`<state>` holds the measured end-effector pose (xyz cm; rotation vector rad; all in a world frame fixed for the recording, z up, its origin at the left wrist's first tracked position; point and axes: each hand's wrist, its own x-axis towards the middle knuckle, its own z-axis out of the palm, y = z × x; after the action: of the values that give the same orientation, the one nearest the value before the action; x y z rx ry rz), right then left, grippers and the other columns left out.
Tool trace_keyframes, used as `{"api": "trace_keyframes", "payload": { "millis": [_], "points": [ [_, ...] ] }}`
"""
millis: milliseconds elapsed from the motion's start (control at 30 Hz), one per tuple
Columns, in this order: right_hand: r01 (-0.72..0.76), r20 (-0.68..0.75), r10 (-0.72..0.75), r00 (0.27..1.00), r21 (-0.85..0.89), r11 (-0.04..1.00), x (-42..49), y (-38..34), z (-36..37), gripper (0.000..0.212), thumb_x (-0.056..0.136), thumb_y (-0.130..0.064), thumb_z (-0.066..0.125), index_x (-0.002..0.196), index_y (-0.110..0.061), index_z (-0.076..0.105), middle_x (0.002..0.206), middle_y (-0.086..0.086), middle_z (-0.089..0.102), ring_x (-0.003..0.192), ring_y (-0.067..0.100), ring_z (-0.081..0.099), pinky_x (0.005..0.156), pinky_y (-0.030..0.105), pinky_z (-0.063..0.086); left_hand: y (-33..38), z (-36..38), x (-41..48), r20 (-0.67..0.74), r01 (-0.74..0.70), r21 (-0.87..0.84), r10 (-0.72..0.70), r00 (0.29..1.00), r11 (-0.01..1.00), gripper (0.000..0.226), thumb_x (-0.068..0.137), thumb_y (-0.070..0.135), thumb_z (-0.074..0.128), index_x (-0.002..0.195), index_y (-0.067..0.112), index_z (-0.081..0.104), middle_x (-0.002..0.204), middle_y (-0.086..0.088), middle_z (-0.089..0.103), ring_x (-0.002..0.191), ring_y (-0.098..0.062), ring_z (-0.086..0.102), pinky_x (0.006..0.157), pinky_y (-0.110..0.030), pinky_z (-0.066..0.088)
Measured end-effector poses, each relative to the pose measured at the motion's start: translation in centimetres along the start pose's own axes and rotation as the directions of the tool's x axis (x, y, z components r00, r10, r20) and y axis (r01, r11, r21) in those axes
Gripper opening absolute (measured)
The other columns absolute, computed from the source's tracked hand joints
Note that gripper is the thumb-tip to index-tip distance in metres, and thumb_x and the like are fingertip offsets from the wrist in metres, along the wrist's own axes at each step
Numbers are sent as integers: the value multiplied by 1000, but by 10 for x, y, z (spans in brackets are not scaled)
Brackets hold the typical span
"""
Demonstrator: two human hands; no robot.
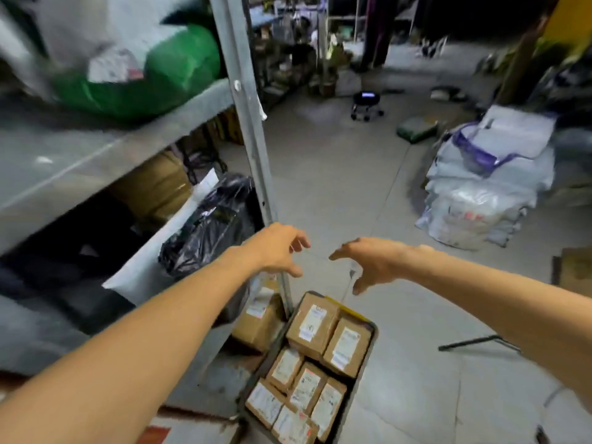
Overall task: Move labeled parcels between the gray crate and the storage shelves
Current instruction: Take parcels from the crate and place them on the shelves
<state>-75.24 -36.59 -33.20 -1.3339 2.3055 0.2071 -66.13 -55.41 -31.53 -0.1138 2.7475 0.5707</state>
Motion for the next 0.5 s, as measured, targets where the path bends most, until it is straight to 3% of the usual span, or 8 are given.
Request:
{"api": "trace_keyframes", "payload": {
  "millis": [133, 333, 500],
  "points": [
    [42, -149, -50, 988, -57, 997, -29, 0, -65, 75, 81, -39, 75, 146, -23, 40, 145, 2, 46, 131, 24, 46, 107, 37, 39, 24, -53, -25, -177, -10, -53, 0, 984, 999, 56, 73, 31, 83, 124, 20, 61, 114, 0, 66, 100, -14, 62, 91, -35, 52],
    [97, -251, -103, 962, -35, 995, -54, -24, -104, 72, 83, -38, 73, 145, -21, 41, 144, 3, 49, 130, 24, 47, 107, 40, 40, 33, -68, -72, -222, 43, -47, -53, 974, 998, 55, 73, 33, 82, 123, 22, 61, 113, 3, 65, 99, -12, 61, 92, -35, 53],
    [161, -278, -182, 943, -97, 982, -74, -56, -117, 73, 82, -38, 73, 145, -21, 41, 144, 3, 49, 129, 23, 48, 106, 38, 41, 36, -75, -133, -285, 91, -27, -95, 954, 995, 54, 75, 34, 79, 124, 24, 60, 116, 5, 64, 100, -7, 60, 89, -25, 51]
  ]
}}
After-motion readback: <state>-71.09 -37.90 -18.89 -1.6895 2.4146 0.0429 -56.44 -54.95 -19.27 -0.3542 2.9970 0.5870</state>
